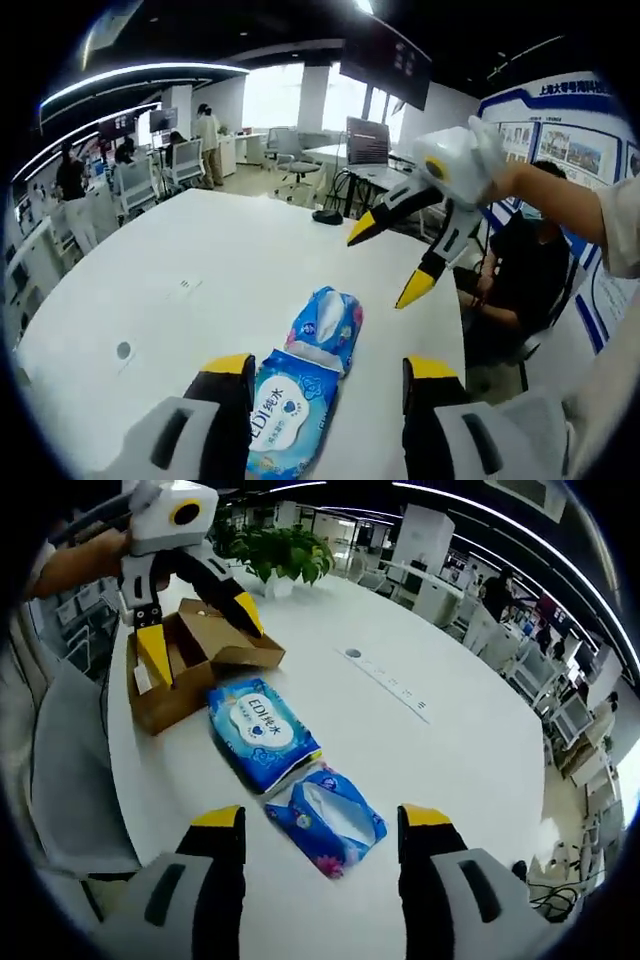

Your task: Operate the shoe box by opening the lid, removing the specified soft item, and placing it in the target area until the item is outside and the box remains undamaged.

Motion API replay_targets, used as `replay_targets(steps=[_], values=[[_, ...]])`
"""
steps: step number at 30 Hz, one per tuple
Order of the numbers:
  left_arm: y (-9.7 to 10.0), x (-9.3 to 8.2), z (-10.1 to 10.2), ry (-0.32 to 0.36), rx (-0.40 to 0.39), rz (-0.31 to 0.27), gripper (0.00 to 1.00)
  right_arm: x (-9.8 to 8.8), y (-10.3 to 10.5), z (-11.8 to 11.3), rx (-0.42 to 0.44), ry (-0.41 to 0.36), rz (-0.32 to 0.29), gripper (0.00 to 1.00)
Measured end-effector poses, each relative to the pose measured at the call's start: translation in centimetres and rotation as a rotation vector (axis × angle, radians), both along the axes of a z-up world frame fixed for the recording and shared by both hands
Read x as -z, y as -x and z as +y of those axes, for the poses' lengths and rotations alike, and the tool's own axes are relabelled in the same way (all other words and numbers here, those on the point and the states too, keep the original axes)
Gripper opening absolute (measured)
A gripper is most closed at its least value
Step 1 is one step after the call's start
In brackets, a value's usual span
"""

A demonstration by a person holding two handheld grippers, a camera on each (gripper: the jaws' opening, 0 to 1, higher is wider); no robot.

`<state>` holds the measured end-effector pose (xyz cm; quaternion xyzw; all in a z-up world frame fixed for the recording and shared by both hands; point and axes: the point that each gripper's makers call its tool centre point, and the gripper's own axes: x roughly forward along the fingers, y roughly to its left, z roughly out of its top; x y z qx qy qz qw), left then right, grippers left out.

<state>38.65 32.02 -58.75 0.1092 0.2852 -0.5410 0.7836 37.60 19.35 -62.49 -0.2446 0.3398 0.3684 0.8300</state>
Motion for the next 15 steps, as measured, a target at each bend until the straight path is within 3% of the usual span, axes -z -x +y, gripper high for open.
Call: replay_targets(steps=[10, 15], values=[[1.0, -1.7, 5.1, 0.024, -0.073, -0.044, 0.77, -1.8, 1.5, 3.1, -0.051, -0.027, -0.023, 0.68], [1.9, -2.4, 7.6, 0.048, -0.093, -0.082, 0.9, -2.3, 1.8, 5.0, -0.08, -0.042, -0.035, 0.78]])
